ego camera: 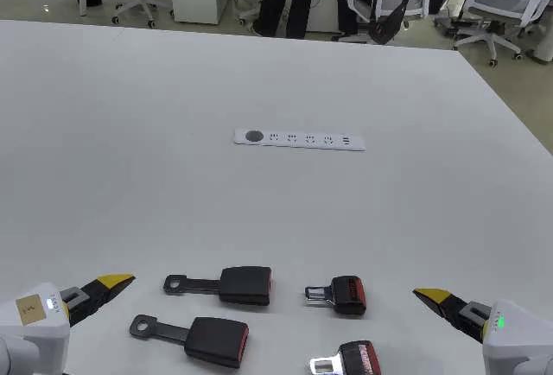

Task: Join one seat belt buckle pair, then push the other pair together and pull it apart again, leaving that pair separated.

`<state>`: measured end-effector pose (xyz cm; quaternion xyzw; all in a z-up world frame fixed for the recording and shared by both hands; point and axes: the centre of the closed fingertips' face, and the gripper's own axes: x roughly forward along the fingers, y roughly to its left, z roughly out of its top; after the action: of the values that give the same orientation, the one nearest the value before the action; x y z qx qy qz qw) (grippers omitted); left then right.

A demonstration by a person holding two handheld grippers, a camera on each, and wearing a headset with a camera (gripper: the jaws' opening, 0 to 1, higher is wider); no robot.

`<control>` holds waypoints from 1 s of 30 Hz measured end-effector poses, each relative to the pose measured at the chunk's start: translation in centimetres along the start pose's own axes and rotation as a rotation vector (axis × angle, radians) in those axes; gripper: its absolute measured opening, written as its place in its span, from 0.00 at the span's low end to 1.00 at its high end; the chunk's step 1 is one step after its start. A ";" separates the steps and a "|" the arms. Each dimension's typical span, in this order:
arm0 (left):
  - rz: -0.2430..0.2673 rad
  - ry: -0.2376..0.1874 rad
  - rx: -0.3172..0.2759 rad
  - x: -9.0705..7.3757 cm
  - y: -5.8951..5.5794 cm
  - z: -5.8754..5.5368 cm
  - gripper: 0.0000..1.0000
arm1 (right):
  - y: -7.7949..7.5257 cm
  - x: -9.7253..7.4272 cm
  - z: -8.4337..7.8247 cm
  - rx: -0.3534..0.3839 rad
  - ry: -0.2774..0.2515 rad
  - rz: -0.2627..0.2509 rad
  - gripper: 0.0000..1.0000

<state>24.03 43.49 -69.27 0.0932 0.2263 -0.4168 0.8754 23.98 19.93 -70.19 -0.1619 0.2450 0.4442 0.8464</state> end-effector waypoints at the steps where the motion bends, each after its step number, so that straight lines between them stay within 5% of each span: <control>1: 0.000 -0.001 -0.001 0.0 0.1 -0.1 1.00 | 0.0 0.0 0.0 0.000 0.000 0.001 0.98; 30: -0.002 -0.002 0.006 0.0 0.0 0.0 1.00 | -0.2 -0.4 0.1 -0.003 0.006 -0.009 0.99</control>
<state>24.05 43.49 -69.30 0.0953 0.2241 -0.4183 0.8750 23.95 19.62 -69.89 -0.1653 0.2460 0.4403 0.8475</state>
